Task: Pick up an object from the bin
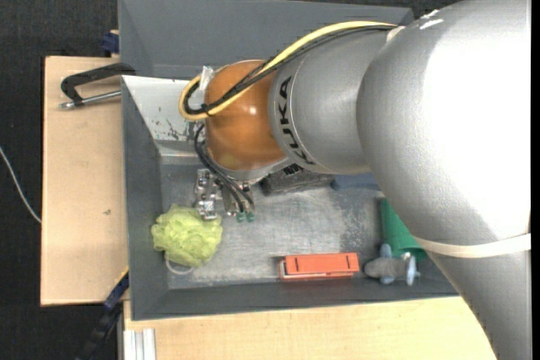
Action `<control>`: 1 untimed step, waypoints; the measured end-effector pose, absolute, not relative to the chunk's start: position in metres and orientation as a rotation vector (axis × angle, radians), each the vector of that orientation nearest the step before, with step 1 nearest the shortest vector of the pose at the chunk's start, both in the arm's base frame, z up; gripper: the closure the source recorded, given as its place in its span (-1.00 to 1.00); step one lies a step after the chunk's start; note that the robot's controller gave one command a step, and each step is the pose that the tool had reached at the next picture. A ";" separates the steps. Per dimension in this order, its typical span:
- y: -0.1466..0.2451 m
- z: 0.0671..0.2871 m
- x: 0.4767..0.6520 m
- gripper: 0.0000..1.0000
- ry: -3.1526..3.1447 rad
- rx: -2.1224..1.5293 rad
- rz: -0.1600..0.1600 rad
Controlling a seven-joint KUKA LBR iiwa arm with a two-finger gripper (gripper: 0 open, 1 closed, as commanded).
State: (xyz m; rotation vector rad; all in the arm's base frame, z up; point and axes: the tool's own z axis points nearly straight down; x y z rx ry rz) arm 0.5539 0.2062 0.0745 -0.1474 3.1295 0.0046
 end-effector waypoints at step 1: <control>0.198 0.106 0.547 1.00 3.132 -0.252 0.001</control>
Offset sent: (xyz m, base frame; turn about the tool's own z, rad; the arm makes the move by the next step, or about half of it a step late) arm -0.0334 0.0099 0.2797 0.2391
